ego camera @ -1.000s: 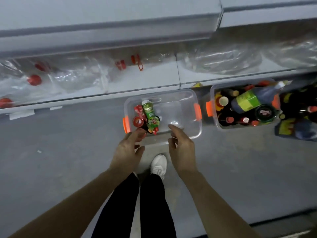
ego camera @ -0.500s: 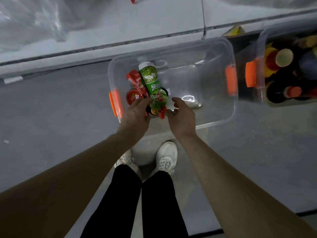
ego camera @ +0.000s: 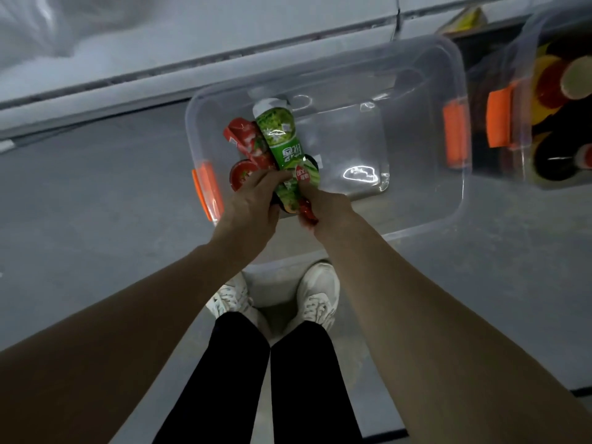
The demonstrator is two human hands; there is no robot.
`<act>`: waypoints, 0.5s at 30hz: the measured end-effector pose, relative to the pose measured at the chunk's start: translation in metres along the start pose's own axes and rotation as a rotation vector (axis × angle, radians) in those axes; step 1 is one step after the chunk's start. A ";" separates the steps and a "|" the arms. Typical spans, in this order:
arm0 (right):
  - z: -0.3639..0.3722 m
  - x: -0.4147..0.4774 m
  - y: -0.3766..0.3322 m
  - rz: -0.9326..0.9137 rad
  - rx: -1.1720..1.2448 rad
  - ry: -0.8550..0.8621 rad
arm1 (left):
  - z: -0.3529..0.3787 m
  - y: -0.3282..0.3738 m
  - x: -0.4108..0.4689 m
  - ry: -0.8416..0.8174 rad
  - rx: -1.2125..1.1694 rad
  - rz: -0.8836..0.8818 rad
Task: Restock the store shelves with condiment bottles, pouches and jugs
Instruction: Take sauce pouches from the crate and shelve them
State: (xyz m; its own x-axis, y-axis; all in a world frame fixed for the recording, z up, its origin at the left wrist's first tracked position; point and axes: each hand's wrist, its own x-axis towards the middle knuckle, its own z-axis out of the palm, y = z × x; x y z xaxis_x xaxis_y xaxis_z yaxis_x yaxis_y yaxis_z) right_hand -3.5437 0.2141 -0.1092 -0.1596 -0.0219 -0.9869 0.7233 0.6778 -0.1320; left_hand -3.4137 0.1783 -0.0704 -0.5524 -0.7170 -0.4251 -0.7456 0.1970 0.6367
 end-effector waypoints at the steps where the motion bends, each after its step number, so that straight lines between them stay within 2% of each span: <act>1: -0.001 -0.002 -0.003 0.014 0.032 0.002 | -0.002 0.001 0.000 -0.002 0.000 0.004; 7: -0.004 -0.024 -0.021 0.077 0.176 -0.084 | -0.019 0.009 0.002 0.026 -0.024 0.011; 11: 0.002 -0.051 -0.033 -0.212 0.000 0.007 | -0.035 0.020 0.002 0.083 0.007 0.031; 15: -0.003 -0.081 -0.052 -0.556 -0.390 0.139 | -0.049 0.029 0.005 0.145 0.008 0.004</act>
State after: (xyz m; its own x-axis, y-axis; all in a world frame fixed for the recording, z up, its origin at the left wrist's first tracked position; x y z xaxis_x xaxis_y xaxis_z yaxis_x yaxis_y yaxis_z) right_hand -3.5703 0.1828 -0.0220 -0.5404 -0.3659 -0.7577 0.2189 0.8083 -0.5465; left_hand -3.4199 0.1477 -0.0229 -0.4961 -0.8050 -0.3254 -0.7468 0.2045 0.6329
